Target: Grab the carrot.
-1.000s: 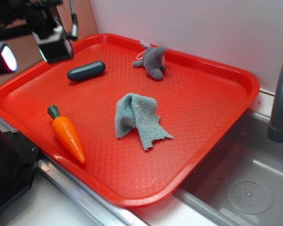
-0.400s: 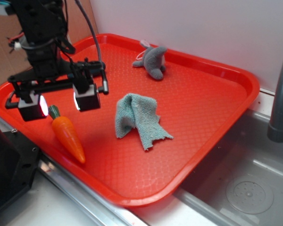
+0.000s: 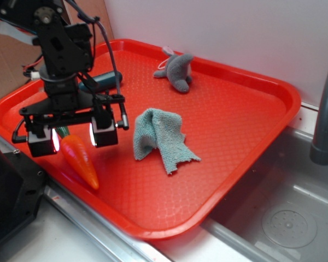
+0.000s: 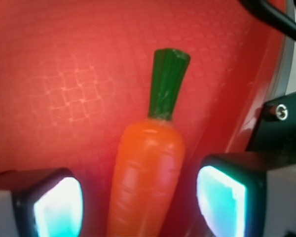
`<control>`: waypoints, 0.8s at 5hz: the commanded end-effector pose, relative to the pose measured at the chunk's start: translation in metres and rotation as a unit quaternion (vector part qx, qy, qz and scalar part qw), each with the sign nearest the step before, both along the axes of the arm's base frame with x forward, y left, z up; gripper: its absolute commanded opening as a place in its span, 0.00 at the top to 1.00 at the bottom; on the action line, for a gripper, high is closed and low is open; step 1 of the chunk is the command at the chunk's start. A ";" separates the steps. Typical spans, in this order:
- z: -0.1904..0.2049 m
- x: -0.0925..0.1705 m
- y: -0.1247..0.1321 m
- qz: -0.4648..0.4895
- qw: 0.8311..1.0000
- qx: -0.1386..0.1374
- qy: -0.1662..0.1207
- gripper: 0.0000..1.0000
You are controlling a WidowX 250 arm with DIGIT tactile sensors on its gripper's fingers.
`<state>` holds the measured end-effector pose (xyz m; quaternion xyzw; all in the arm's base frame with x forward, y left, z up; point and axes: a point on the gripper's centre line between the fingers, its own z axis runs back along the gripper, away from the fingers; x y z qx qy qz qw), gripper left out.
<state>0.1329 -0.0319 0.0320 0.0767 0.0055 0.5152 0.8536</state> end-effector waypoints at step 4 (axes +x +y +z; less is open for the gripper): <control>-0.012 0.009 0.005 -0.009 1.000 -0.022 0.001 1.00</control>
